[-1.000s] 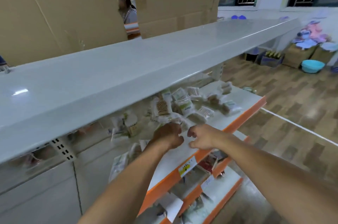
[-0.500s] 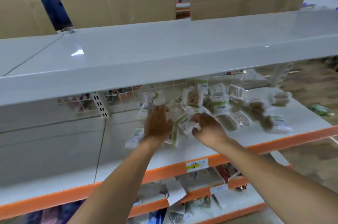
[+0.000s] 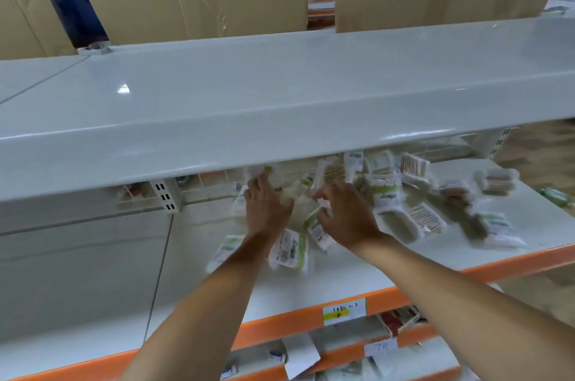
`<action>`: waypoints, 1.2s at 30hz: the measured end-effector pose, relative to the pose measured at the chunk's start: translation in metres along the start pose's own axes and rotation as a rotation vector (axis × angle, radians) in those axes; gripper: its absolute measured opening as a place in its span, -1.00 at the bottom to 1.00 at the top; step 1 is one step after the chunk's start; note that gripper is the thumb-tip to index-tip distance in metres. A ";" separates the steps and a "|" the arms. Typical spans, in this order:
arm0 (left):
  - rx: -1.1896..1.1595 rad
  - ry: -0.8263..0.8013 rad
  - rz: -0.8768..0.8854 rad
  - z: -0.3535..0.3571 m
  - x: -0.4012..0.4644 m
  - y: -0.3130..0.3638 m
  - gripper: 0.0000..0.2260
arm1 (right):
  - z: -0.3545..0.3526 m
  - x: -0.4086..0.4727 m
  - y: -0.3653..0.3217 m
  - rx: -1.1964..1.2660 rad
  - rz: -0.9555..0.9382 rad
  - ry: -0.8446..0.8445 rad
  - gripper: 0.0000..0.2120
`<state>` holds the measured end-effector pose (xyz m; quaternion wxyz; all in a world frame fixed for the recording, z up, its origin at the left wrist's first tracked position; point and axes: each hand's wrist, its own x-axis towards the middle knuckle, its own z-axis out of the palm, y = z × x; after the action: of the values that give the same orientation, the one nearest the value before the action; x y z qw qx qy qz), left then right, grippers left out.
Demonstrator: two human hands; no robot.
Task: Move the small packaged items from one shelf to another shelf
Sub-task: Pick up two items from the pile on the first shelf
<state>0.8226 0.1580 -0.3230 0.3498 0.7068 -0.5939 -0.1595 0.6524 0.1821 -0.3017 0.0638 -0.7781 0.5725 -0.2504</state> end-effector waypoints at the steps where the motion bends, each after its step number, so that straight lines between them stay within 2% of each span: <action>1: -0.001 0.015 0.000 0.003 0.003 -0.001 -0.31 | 0.002 0.004 -0.001 -0.023 -0.013 0.007 -0.70; 5: 0.045 0.035 -0.025 0.010 0.013 -0.009 -0.39 | 0.009 0.017 0.000 -0.044 -0.004 0.102 -0.75; 10: -0.049 0.018 -0.049 0.010 0.021 -0.019 -0.52 | 0.002 0.029 0.034 0.024 0.243 0.241 -0.78; 13: -0.079 0.010 -0.022 0.010 0.017 -0.020 -0.56 | -0.002 0.038 0.059 0.053 0.389 0.168 -0.80; 15: -0.091 0.012 -0.011 0.012 0.016 -0.020 -0.56 | -0.003 0.042 0.068 0.049 0.365 0.043 -0.74; 17: -0.097 0.015 -0.016 0.012 0.017 -0.019 -0.57 | -0.002 0.045 0.071 0.043 0.317 -0.013 -0.71; 21: -0.088 0.052 -0.005 0.011 0.022 -0.021 -0.60 | 0.003 0.048 0.073 0.013 0.273 0.013 -0.67; 28: -0.117 0.085 0.035 0.019 0.021 -0.034 -0.59 | 0.012 0.049 0.077 -0.043 0.223 -0.024 -0.38; 32: -0.130 0.111 0.065 0.020 0.017 -0.037 -0.54 | 0.016 0.053 0.079 -0.105 0.251 -0.051 -0.40; 36: -0.168 0.079 0.013 0.022 0.017 -0.041 -0.49 | 0.021 0.051 0.079 -0.122 0.287 -0.021 -0.43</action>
<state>0.8421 0.1367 -0.3632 0.4321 0.6766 -0.5688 -0.1787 0.6053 0.1046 -0.3341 0.0575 -0.6933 0.6912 -0.1956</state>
